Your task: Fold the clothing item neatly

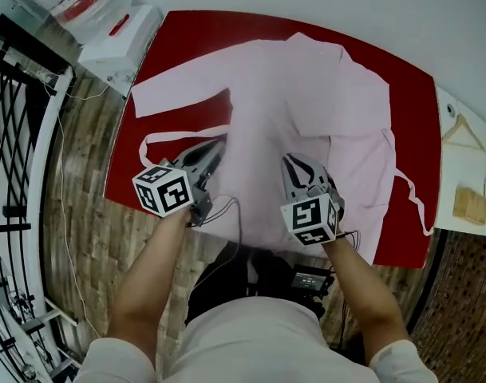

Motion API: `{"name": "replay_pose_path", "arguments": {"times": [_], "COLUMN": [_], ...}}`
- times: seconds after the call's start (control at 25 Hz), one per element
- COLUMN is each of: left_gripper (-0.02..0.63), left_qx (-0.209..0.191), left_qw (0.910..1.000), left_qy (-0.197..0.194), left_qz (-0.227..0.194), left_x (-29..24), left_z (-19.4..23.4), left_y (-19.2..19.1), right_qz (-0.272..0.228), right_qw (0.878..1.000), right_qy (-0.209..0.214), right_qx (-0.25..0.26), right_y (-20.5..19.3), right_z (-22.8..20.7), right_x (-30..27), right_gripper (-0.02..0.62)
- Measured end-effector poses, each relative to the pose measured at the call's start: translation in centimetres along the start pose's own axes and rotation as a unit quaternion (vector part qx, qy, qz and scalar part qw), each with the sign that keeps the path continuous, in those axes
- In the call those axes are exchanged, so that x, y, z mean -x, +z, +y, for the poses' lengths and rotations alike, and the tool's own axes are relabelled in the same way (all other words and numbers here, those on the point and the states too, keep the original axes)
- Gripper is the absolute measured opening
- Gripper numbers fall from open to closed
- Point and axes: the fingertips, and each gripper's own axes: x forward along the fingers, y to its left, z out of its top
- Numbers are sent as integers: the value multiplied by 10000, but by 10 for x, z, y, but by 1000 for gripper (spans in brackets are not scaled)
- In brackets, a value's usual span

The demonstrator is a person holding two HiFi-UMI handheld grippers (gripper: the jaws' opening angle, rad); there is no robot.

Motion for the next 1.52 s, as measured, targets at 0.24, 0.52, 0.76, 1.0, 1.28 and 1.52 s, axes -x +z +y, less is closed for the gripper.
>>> {"name": "replay_pose_path", "arguments": {"times": [0.24,0.52,0.76,1.0,1.28,1.52], "left_gripper": [9,9,9,11,75,84], "left_qx": [63,158,358,549,873,1040], "left_qw": [9988,9987,9986,9974,9941,9923], "left_qy": [317,308,299,367,558,588], "left_qz": [-355,-368,-256,-272,-314,-339], "left_x": [48,77,97,108,119,122], "left_z": [36,92,149,199,244,270], "left_y": [19,35,43,55,55,59], "right_qz": [-151,-39,77,202,284,341], "right_qw": [9977,9958,9948,9919,9868,9795], "right_qy": [476,555,575,774,1048,1339], "right_qx": [465,725,835,988,1204,1469], "right_y": [37,71,101,127,150,157], "right_z": [41,75,105,133,166,196], "right_x": [-15,-59,-111,-164,-224,-271], "right_gripper": [34,34,37,63,75,94]}}
